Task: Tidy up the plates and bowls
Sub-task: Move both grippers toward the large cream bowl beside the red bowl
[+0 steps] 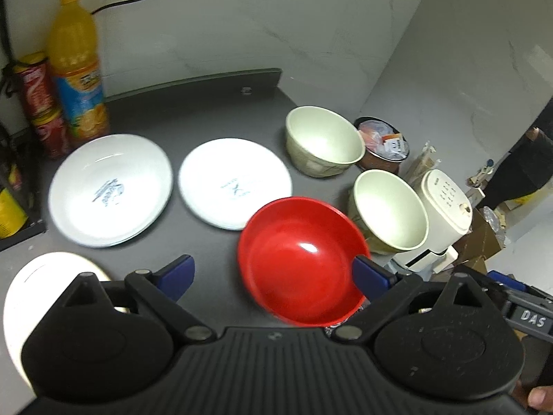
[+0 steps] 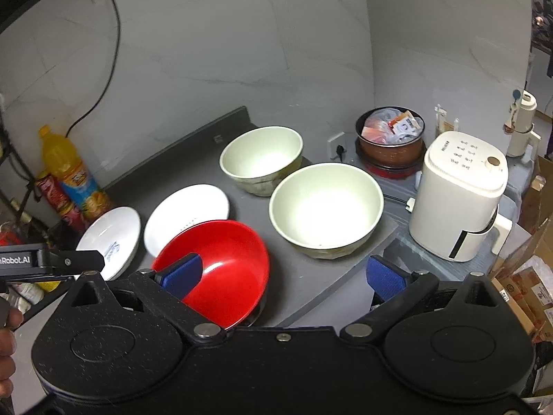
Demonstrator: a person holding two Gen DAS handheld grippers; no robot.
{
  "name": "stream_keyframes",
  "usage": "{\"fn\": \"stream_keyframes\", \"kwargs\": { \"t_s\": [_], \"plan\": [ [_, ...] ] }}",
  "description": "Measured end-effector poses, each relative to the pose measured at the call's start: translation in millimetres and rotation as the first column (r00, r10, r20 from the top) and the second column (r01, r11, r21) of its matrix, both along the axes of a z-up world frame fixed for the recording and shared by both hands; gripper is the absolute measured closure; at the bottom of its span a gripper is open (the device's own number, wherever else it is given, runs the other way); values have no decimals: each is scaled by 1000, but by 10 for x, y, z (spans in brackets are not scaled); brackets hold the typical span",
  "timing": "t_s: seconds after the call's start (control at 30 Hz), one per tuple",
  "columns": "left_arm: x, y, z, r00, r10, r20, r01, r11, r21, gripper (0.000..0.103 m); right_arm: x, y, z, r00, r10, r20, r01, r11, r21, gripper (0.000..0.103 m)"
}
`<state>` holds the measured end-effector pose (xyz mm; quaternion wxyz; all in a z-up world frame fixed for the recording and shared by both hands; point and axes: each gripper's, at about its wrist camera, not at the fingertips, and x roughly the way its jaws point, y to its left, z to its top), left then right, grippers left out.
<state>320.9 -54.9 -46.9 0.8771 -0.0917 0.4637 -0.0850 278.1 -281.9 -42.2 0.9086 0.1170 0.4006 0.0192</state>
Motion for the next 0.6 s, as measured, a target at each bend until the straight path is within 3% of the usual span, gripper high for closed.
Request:
{"fn": "stream_keyframes", "kwargs": {
  "t_s": [0.33, 0.6],
  "plan": [
    [393, -385, -63, 999, -41, 1, 41, 999, -13, 6, 277, -293, -148, 998, -56, -19, 57, 997, 55, 2],
    [775, -726, -200, 1000, -9, -9, 9, 1000, 18, 6, 579, -580, -331, 998, -53, -42, 55, 996, 71, 2]
  ]
}}
